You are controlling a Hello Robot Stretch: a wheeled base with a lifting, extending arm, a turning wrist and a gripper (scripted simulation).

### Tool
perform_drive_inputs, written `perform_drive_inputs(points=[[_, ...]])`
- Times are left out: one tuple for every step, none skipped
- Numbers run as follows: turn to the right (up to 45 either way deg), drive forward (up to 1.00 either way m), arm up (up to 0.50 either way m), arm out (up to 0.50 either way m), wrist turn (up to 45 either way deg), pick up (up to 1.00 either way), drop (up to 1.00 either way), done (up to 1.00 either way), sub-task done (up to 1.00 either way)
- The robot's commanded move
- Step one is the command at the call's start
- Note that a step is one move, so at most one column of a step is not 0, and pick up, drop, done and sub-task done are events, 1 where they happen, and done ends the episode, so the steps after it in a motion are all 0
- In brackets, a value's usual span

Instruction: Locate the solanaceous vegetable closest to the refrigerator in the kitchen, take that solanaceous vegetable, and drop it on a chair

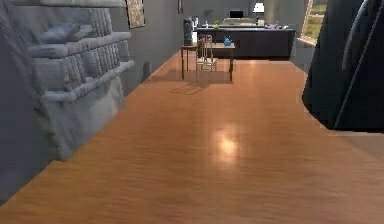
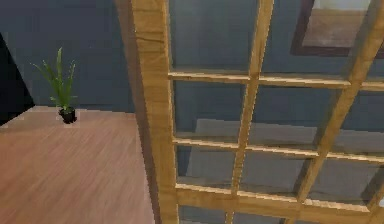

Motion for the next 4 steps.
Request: perform_drive_inputs(points=[[0.0, 0.35, 0.00, 0.00, 0.0, 0.00, 0.00, 0.00, 0.00], [42.0, 0.00, 0.00, 0.00, 0.0, 0.00, 0.00, 0.00, 0.00], [0.0, 1.00, 0.00, 0.00, 0.0, 0.00, 0.00, 0.00, 0.00], [0.0, 0.80, 0.00, 0.00, 0.0, 0.00, 0.00, 0.00, 0.00]])
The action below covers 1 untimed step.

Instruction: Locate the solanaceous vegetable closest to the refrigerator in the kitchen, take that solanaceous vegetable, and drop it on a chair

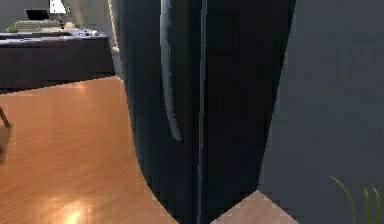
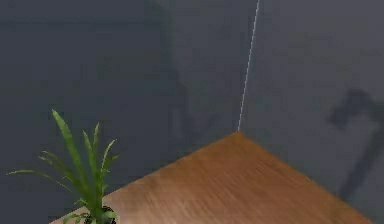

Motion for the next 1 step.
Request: perform_drive_inputs(points=[[-45.0, 0.00, 0.00, 0.00, 0.0, 0.00, 0.00, 0.00, 0.00]])
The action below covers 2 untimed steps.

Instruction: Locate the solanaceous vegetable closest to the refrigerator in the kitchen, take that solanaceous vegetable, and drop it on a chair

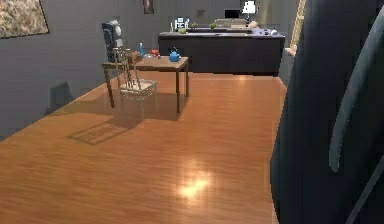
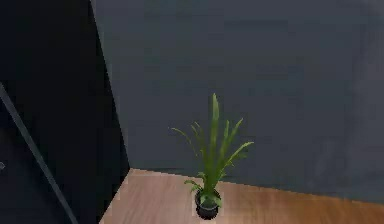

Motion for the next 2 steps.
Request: perform_drive_inputs(points=[[-21.0, 0.00, 0.00, 0.00, 0.0, 0.00, 0.00, 0.00, 0.00], [0.0, 0.50, 0.00, 0.00, 0.0, 0.00, 0.00, 0.00, 0.00]])
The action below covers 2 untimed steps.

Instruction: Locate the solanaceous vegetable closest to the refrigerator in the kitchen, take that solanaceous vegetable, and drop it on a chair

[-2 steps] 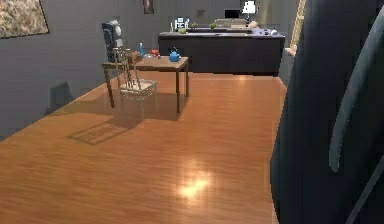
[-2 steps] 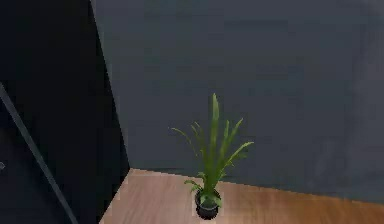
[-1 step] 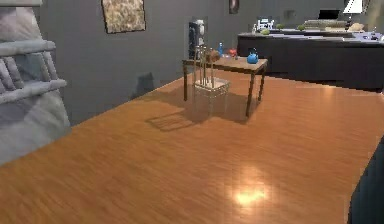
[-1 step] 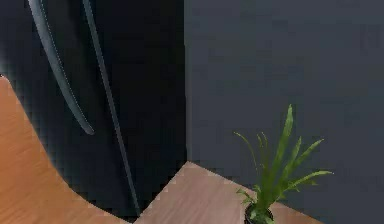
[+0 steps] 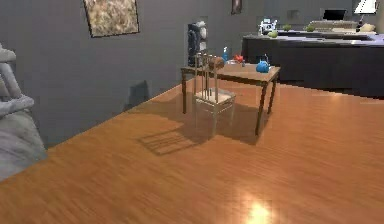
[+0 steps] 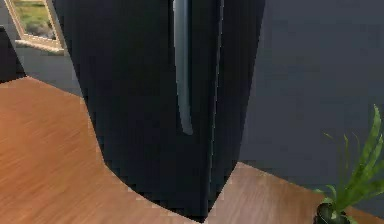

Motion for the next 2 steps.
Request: perform_drive_inputs(points=[[39.0, 0.00, 0.00, 0.00, 0.0, 0.00, 0.00, 0.00, 0.00], [0.0, 1.00, 0.00, 0.00, 0.0, 0.00, 0.00, 0.00, 0.00]])
